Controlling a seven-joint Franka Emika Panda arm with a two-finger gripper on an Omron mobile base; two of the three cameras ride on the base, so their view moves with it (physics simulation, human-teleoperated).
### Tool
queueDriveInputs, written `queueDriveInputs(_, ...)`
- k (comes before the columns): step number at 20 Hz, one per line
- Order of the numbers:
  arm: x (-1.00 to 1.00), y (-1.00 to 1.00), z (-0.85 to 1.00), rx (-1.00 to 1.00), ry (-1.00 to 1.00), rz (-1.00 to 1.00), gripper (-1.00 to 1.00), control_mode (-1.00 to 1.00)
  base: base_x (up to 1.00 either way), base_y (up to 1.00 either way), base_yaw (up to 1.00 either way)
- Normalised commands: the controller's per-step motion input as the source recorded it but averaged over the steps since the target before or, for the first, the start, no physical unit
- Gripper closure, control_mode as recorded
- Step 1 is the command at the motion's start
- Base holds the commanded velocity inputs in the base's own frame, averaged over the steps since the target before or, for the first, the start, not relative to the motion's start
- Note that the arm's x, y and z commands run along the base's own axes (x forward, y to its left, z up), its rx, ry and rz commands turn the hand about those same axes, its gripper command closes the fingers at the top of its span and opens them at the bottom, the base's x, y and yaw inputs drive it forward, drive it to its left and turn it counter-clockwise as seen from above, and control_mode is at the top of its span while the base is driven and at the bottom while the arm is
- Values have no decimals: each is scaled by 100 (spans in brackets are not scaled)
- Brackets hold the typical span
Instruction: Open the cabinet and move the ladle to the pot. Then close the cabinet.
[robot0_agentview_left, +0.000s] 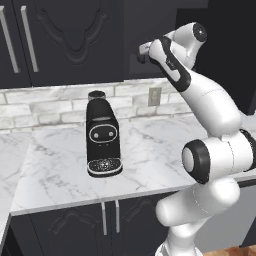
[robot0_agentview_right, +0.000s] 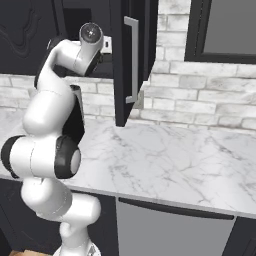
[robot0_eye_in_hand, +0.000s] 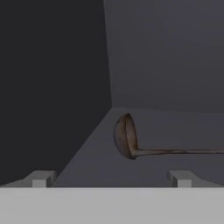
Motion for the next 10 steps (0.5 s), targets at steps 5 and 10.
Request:
queueDriveInputs(5,33,0,-7,6,7,0,-100,-100,0,0,0)
queueDriveInputs(10,31,0,-3,8,3,0,-100,-100,0,0,0)
